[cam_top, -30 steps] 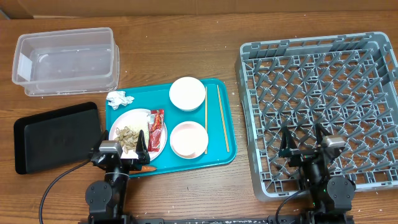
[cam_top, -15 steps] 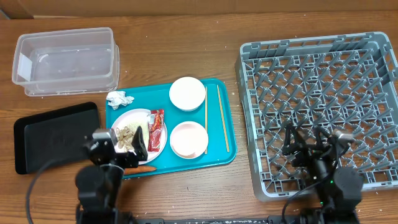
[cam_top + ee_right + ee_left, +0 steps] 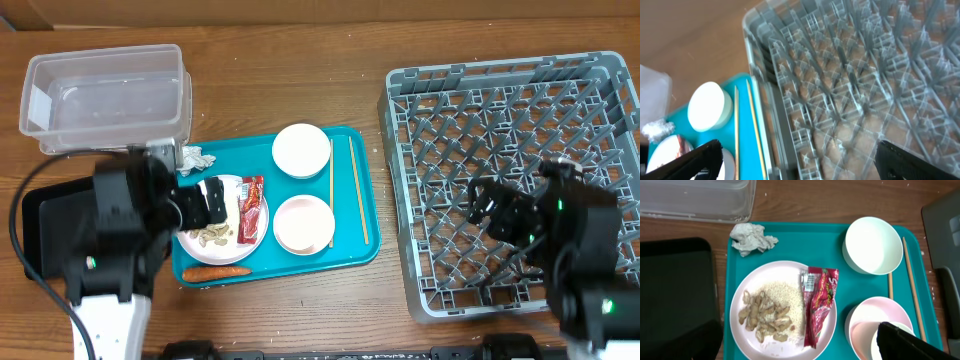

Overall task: Sort waste into correct bins and load items into the dishwasher
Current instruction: 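Reach the left gripper to the white crumpled napkin and grasp it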

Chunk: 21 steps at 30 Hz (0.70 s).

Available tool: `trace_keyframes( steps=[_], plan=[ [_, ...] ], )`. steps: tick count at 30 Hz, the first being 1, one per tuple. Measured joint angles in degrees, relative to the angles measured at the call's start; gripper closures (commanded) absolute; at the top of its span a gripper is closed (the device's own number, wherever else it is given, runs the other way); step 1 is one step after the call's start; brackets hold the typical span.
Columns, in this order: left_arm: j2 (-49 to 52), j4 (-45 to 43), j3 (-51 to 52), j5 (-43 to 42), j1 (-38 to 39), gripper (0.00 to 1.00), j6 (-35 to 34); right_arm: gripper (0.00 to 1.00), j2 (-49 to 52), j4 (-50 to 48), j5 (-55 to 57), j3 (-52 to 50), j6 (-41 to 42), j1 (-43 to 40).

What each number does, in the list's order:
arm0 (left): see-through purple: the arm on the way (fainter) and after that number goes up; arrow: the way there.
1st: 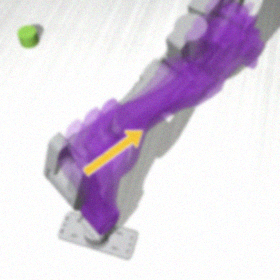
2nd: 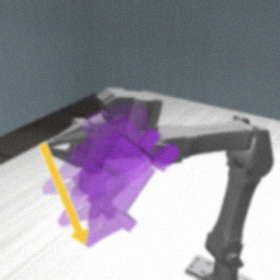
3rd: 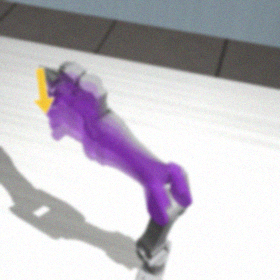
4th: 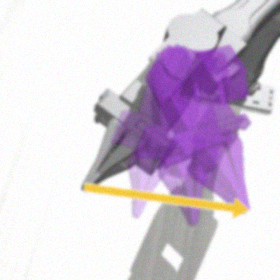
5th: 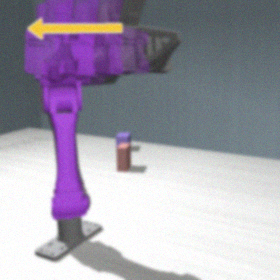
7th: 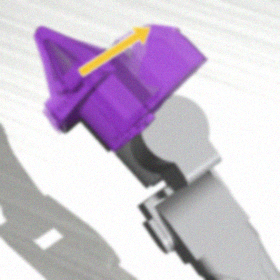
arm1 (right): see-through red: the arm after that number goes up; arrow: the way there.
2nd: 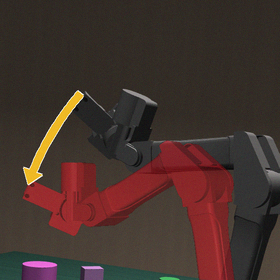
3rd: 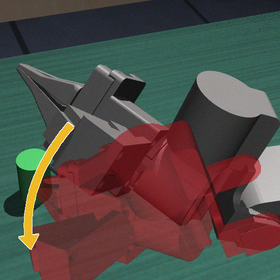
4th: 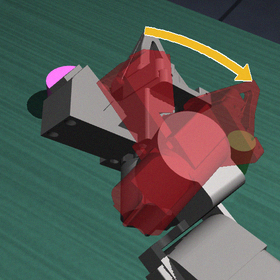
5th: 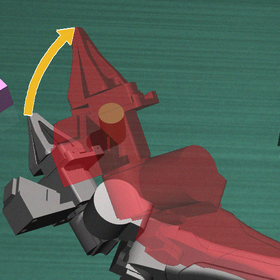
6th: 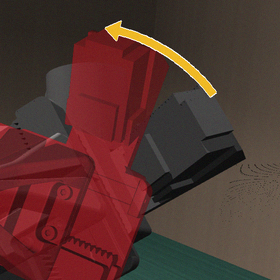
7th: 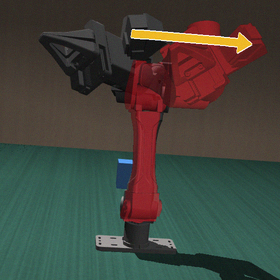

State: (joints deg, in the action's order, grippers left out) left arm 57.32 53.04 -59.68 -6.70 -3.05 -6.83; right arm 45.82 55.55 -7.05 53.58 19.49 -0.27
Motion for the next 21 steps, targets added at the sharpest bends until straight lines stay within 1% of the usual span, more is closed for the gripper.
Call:
trace_keyframes(
  steps=[2,4,8,10,13,16,19,21],
  plan=[
    [3.34,1.4,-3.82,0.0,0.0,0.0,0.02,0.0,5.25,4.66,0.02,4.26,-0.87,0.0],
    [5.81,1.2,-6.05,0.0,0.0,0.0,0.02,0.0,9.75,6.51,0.02,6.97,-2.08,0.0],
    [9.35,-1.01,-6.6,0.37,0.0,0.0,0.22,0.0,15.8,7.78,-0.07,8.26,-3.23,0.0],
    [12.13,-3.39,-6.62,2.95,0.0,0.0,-0.28,0.0,17.73,8.13,-0.09,8.26,-3.5,0.0],
    [14.69,-5.03,-6.62,6.08,0.0,0.0,-2.25,0.0,18.71,8.13,-0.11,8.26,-3.72,0.0],
    [19.23,-7.43,-6.67,9.68,-0.02,0.0,-5.77,0.0,18.91,8.13,-0.17,8.26,-3.91,-0.02],
    [24.06,-10.58,-6.69,11.5,-0.07,0.0,-7.89,0.0,18.91,8.11,-0.13,8.26,-4.07,0.0],
    [28.13,-12.44,-6.69,12.22,-0.07,0.04,-8.76,0.0,18.91,8.11,-0.15,8.26,-4.11,0.0]
  ],
)
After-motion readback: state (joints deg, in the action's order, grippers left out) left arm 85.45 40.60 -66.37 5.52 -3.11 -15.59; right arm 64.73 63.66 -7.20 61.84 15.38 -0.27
